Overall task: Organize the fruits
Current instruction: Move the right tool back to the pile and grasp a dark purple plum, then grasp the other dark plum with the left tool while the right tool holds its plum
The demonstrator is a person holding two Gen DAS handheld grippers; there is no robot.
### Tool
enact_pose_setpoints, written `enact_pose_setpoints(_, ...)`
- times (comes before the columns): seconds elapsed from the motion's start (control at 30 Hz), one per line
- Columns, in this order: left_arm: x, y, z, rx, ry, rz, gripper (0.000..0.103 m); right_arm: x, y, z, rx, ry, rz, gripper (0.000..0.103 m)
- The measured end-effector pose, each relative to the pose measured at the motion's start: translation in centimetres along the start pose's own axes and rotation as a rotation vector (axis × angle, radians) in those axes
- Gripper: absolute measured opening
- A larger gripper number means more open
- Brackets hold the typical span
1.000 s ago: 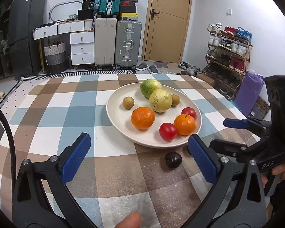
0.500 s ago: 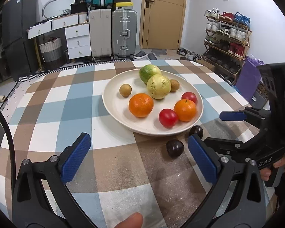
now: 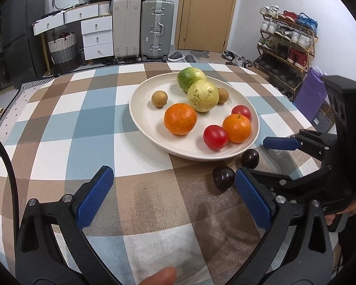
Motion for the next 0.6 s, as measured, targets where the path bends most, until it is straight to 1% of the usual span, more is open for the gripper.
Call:
enact_pose_setpoints(0.07, -0.1, -0.1, 0.1, 0.006, -0.003, 0.003, 0.102, -0.1, 0.0, 0.0, -0.002, -0.001, 0.001, 0.073)
enact_pose_setpoints(0.27, -0.3, -0.2, 0.3, 0.016, -0.008, 0.015, 0.102, -0.1, 0.2, 0.0, -0.007, 0.004, -0.001, 0.066)
enact_pose_setpoints(0.4, -0.5, -0.3, 0.4, 0.022, -0.013, 0.016, 0.102, 0.4, 0.3, 0.1, -0.007, 0.005, -0.023, 0.058)
enact_pose_setpoints(0.47, -0.5, -0.4, 0.5, 0.026, -0.014, 0.018, 0.102, 0.6, 0.3, 0.0, -0.008, 0.004, -0.029, 0.044)
enact_pose_setpoints(0.57, -0.6, -0.5, 0.6, 0.032, -0.016, 0.021, 0.102, 0.8, 0.3, -0.1, -0.012, 0.014, -0.037, 0.034)
enact_pose_setpoints(0.6, -0.6, -0.5, 0.6, 0.035, -0.017, 0.023, 0.102, 0.9, 0.3, -0.1, -0.015, 0.025, -0.038, 0.032)
Point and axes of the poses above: each gripper's, at about its wrist camera, not at the fingertips, and z roughly the way its jaws point, x to its left, y to its top, the point moved 8 cm from there along z, roughly the way its jaws point, and after that the axes turned 13 degrees about -z, right-handed, at the moved point
